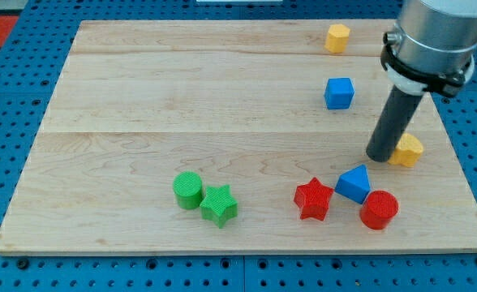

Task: Place the yellow heart diagonally bottom right to cube

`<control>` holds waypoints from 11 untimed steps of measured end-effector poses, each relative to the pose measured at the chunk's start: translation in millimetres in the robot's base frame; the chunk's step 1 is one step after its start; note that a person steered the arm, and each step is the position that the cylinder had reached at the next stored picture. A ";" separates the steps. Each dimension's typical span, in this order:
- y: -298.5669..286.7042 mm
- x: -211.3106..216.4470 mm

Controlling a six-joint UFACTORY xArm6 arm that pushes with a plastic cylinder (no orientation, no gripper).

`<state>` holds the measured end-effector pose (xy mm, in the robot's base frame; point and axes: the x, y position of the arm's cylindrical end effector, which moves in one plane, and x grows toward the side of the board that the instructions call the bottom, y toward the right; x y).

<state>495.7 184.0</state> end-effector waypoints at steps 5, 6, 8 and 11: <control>-15.2 -41.3; -14.7 -60.8; 8.5 -35.9; -15.4 -128.9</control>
